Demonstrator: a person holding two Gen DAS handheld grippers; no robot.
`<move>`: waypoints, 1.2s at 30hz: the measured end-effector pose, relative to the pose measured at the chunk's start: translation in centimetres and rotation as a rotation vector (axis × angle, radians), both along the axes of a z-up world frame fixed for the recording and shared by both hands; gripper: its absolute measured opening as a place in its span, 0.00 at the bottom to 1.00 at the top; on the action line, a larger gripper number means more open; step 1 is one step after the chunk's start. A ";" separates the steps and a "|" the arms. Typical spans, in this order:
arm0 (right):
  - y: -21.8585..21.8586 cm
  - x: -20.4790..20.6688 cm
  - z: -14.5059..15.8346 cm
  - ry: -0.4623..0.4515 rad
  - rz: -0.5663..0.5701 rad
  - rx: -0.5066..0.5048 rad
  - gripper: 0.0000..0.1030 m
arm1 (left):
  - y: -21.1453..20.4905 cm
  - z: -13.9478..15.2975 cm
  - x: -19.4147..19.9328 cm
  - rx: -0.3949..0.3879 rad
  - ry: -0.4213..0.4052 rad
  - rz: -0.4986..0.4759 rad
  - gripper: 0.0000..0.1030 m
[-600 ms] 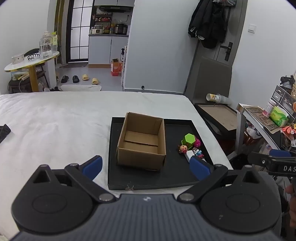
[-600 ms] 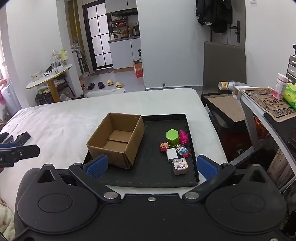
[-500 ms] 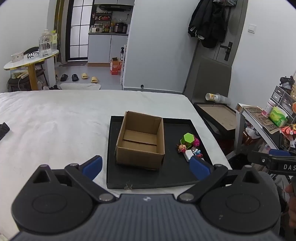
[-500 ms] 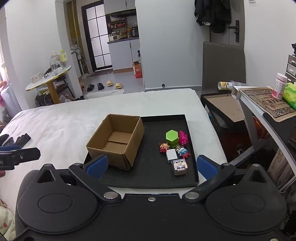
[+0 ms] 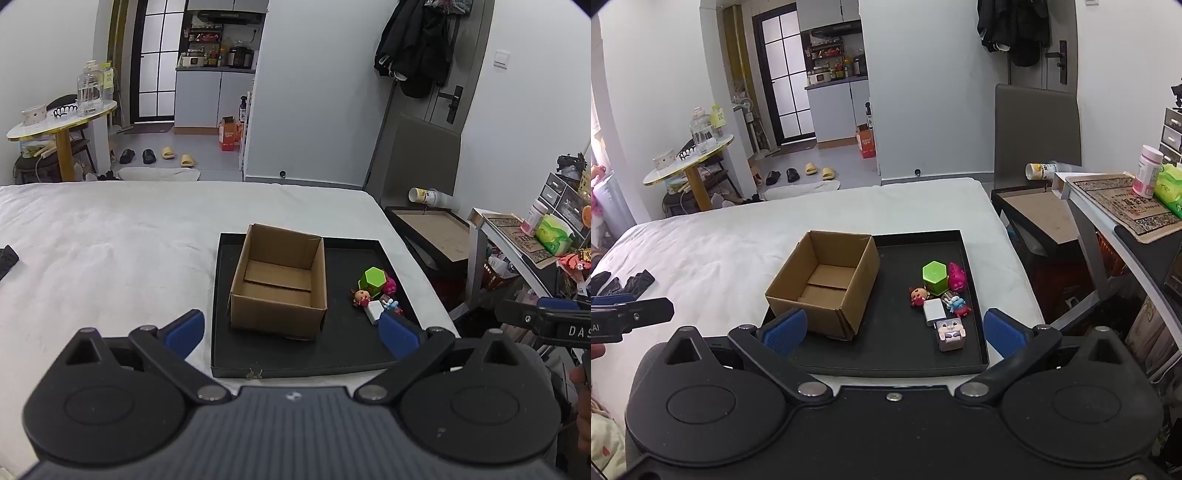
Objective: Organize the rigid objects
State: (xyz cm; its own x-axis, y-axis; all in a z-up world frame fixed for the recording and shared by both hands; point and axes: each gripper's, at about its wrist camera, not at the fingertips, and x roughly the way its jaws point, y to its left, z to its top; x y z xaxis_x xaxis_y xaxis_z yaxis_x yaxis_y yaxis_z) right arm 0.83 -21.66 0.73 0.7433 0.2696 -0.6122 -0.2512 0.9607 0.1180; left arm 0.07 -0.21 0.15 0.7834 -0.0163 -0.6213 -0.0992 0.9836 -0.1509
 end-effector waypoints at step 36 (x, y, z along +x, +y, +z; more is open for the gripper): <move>0.3 -0.2 0.0 0.009 0.005 -0.017 1.00 | -0.1 0.2 0.2 -0.006 0.015 -0.033 0.97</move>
